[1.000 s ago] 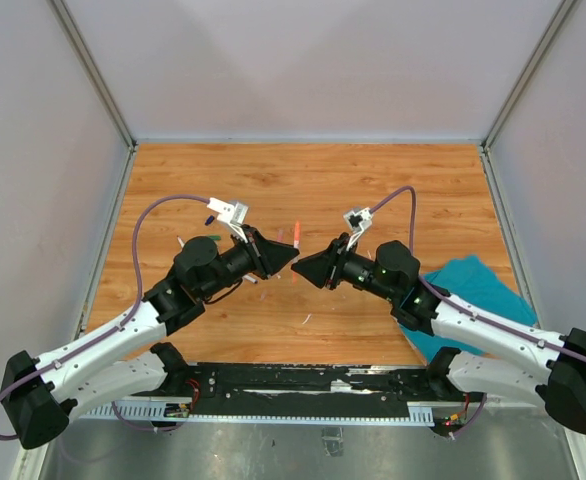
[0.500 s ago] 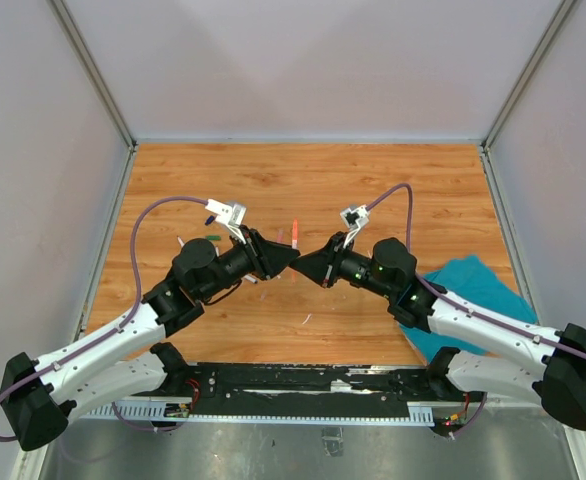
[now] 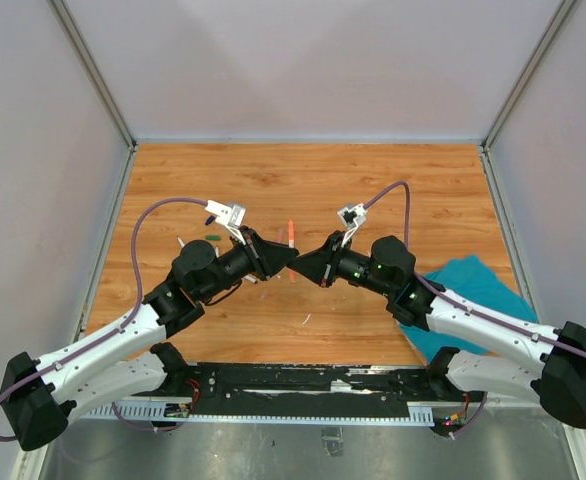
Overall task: Insert the pens into the pen caps
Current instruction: Adjust the pen, then pick up the pen cap from the center of the board.
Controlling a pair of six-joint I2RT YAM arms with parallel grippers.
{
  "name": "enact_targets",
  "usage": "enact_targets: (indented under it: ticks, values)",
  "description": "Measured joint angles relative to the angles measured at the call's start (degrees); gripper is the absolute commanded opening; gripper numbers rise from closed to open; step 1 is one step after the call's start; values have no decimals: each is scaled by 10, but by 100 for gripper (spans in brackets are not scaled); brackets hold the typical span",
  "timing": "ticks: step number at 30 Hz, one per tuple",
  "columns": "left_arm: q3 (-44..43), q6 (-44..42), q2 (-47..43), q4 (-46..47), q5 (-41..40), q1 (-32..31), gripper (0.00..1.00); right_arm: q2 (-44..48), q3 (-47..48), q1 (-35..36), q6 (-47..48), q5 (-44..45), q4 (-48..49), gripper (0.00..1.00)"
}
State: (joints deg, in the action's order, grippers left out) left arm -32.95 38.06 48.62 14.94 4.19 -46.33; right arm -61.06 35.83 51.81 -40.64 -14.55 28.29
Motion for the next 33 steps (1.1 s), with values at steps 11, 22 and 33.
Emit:
enact_targets:
  ticks: [11,22,33]
  values:
    - [-1,-10,-13,-32,-26,-3,1,8,0,3,24,13,-22,48]
    - [-59,-72,-97,-202,-136,-3,1,38,-2,3,54,120,-148,62]
    - [-119,-138,-193,-346,-182,-3,1,-12,23,3,344,111,-247,68]
